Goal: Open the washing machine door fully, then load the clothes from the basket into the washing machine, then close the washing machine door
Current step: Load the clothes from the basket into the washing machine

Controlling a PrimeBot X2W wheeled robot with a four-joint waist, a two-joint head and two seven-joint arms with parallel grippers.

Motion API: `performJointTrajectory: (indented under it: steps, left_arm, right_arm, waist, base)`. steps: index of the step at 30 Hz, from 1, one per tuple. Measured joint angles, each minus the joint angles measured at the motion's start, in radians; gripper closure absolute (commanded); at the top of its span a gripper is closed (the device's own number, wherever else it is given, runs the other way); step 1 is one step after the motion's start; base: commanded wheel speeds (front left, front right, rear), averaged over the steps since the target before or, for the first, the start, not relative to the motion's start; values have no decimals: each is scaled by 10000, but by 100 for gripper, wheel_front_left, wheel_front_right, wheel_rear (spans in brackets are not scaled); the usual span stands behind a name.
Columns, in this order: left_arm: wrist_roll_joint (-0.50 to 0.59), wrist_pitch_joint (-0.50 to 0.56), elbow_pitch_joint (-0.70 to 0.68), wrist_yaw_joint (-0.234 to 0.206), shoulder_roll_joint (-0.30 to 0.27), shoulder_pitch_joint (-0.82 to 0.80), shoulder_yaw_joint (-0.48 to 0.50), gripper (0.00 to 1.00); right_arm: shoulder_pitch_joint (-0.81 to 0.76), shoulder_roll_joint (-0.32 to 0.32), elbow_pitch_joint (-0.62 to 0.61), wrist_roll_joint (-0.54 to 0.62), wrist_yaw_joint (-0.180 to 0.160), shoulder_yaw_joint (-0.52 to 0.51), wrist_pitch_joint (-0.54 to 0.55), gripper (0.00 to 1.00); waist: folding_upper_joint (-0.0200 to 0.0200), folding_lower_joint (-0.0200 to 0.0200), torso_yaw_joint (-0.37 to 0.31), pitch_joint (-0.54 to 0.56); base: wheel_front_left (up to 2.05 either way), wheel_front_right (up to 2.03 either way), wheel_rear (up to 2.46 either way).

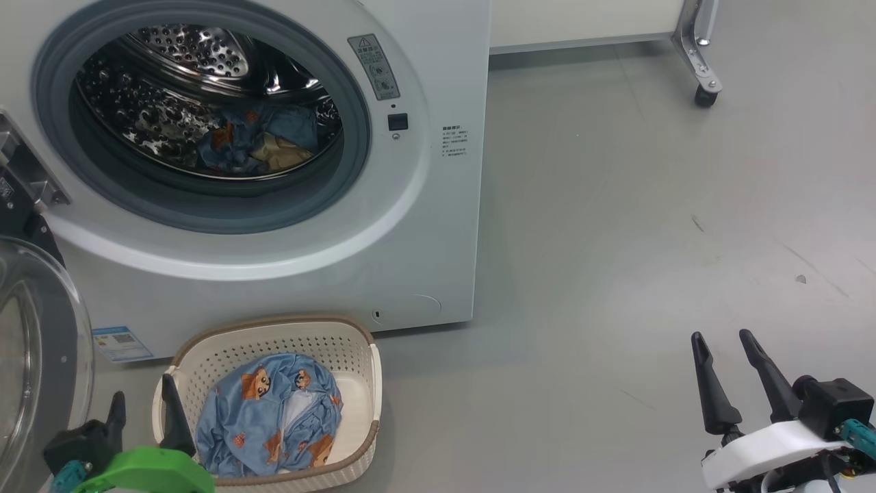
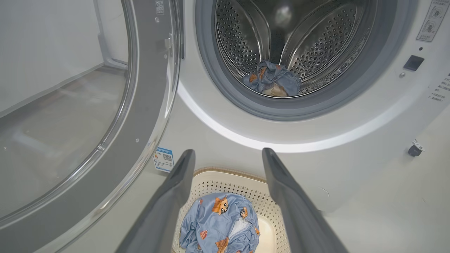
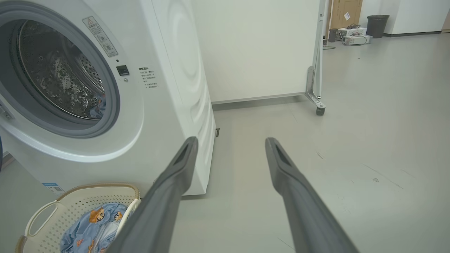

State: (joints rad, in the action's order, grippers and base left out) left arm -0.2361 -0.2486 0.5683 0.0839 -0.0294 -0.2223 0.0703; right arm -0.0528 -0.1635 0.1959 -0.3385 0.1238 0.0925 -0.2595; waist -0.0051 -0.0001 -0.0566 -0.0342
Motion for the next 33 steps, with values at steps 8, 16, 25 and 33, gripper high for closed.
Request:
performJointTrajectory:
  steps: [8,16,25,33]
  left_arm:
    - [-226,0,-1078,-86,-12,1096,-593,0]
    - [-267,-25,-2171,-167,-25,1906,-1459,0]
    - [-345,-27,-3196,-621,-40,2466,-1941,0]
    - [-343,-27,-3835,-928,-46,2803,-2169,0]
  right_arm:
    - [-98,-21,-167,0,0,-314,0,0]
    - [-171,-19,-203,19,0,-460,0,0]
    - [-299,23,-196,42,0,-412,0,0]
    - [-352,54,-136,44,0,-426,0,0]
  waist:
    - [0,0,-94,236]
    - [0,0,-76,336]
    - [0,0,-9,359]
    - [0,0,86,325]
  base:
    - [0,0,0]
    - [0,0,0]
    - [0,0,0]
    - [0,0,0]
